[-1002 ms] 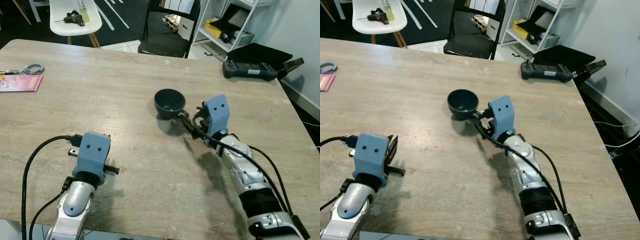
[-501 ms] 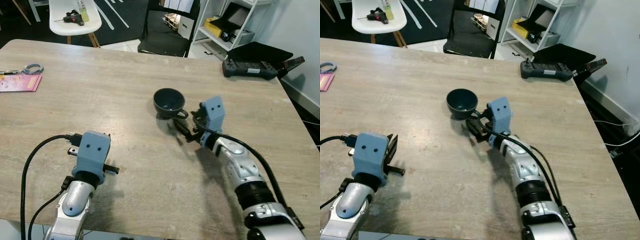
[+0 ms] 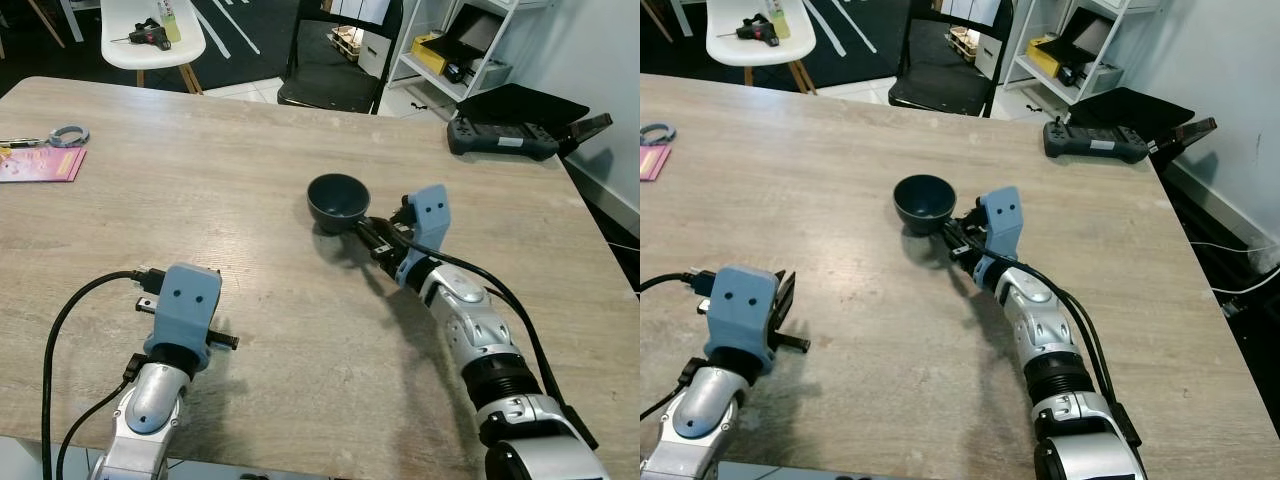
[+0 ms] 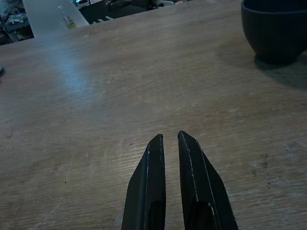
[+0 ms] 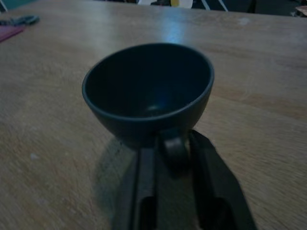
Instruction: Setting the table
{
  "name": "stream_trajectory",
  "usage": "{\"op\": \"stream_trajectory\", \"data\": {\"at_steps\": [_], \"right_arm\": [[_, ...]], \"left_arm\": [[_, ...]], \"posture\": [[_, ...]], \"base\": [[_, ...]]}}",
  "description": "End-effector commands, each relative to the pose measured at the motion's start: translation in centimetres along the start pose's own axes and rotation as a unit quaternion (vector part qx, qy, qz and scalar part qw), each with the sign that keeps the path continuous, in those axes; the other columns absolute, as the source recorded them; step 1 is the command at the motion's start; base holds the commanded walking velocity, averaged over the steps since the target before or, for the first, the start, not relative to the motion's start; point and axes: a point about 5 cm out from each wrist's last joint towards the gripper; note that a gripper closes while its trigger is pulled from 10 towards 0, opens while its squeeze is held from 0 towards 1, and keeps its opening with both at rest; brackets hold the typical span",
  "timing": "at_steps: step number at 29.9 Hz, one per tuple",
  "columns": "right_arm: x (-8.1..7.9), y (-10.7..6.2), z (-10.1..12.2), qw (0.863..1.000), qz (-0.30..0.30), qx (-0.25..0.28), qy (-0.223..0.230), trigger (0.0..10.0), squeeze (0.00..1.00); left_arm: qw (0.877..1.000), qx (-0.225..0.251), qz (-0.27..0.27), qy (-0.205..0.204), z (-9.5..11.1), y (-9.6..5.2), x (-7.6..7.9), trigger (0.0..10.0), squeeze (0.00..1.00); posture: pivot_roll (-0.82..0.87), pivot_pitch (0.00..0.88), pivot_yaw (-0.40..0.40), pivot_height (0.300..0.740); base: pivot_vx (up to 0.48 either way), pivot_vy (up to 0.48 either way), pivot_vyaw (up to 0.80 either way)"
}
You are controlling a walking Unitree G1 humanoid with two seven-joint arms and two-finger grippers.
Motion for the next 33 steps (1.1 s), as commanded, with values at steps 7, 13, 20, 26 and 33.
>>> {"op": "stream_trajectory", "data": {"at_steps": [7,13,20,26,33], "right_arm": [[-0.2,-0.8,0.9,0.999,-0.024,0.037,0.009,0.0,0.0],[-1.0,-1.8,2.8,0.997,-0.034,0.071,-0.003,10.0,0.0],[-2.4,-2.4,3.0,0.997,-0.023,0.071,0.0,10.0,0.0],[-4.0,-2.6,2.3,0.998,-0.046,0.043,0.0,10.0,0.0],[-6.4,-2.7,2.0,0.998,-0.057,0.02,0.018,10.0,1.0]], "left_arm": [[1.0,-0.007,0.001,0.004,-0.3,-0.2,0.1,10.0,0.0],[1.0,-0.004,0.002,0.004,-0.1,-0.2,0.1,10.0,0.0],[1.0,-0.005,-0.001,0.002,-0.2,0.0,0.3,10.0,0.0],[1.0,-0.005,-0.001,0.002,-0.3,0.0,0.3,10.0,0.0],[1.0,-0.007,0.001,0.002,-0.4,-0.1,0.3,10.0,0.0]], "posture": [[0.15,0.139,0.007,0.74],[0.14,0.14,0.005,0.74],[0.13,0.135,0.004,0.74],[0.13,0.134,0.001,0.74],[0.13,0.135,-0.005,0.74]], "base": [[0.0,0.0,0.0],[0.0,0.0,0.0],[0.0,0.0,0.0],[0.0,0.0,0.0],[0.0,0.0,0.0]]}}
Point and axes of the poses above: a point about 5 cm out from each wrist's last joint towards the gripper, its own y axis pointing out of the wrist towards the gripper, its own z axis along the axis of the wrist's last joint, x = y × z, and after that the axes turned 15 degrees about -y, right-handed
